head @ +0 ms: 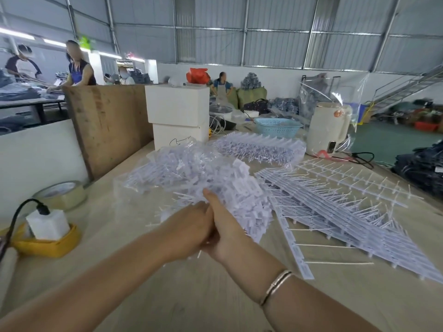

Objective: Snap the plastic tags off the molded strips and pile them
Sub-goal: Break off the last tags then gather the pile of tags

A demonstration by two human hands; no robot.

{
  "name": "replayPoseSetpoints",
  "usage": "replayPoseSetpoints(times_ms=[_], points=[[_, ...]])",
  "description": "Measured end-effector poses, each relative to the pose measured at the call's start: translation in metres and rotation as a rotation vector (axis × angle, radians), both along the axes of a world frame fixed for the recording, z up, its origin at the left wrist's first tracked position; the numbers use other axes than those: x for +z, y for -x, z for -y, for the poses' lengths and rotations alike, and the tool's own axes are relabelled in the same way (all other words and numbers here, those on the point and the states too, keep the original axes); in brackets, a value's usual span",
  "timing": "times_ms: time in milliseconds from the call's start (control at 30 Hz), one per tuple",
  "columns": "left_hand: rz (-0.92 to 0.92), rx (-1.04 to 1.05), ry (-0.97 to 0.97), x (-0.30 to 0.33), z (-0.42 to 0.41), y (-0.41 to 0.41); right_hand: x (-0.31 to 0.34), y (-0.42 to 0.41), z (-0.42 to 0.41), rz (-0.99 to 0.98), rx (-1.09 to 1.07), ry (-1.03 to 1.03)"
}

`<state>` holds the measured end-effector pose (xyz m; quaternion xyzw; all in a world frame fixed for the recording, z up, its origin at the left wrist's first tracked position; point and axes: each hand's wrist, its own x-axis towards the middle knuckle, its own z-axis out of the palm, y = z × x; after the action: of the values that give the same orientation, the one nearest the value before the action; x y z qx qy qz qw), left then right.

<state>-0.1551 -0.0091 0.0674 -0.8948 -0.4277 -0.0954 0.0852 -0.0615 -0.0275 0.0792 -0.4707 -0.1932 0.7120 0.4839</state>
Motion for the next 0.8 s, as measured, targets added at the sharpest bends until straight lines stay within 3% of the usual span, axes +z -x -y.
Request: replayPoseSetpoints(times_ms=[133,267,367,433,467,567,633,733,767,800], points=[[-0.049,-0.112,0.015,0.014,0.023,0.000,-0.012,0.002,-0.007,-0.149,-0.227,0.000],[0.015,-0.141,0.450,0.048,0.033,0.022,-0.024,-0.003,-0.006,-0.032,-0.336,-0.032],[0.347,-0.033,0.613,0.070,0.013,0.052,-0.031,-0.005,-0.002,0.070,-0.408,-0.055],[0.486,0.088,0.437,0.071,-0.011,0.074,-0.032,-0.006,0.002,0.109,-0.465,-0.111],[0.372,0.155,0.314,0.067,-0.024,0.084,-0.031,-0.007,0.004,0.101,-0.486,-0.150],[-0.401,0.411,0.188,0.046,-0.052,0.099,-0.022,-0.010,0.011,0.099,-0.507,-0.269],[-0.652,0.482,0.036,0.036,-0.061,0.100,-0.015,-0.015,0.014,0.141,-0.494,-0.334],[-0.639,0.485,-0.230,0.043,-0.071,0.098,-0.004,-0.026,0.014,0.186,-0.452,-0.410],[-0.522,0.526,-0.243,0.049,-0.072,0.097,-0.001,-0.029,0.013,0.201,-0.441,-0.425],[-0.272,0.569,-0.210,0.055,-0.074,0.096,0.002,-0.032,0.012,0.205,-0.426,-0.433]])
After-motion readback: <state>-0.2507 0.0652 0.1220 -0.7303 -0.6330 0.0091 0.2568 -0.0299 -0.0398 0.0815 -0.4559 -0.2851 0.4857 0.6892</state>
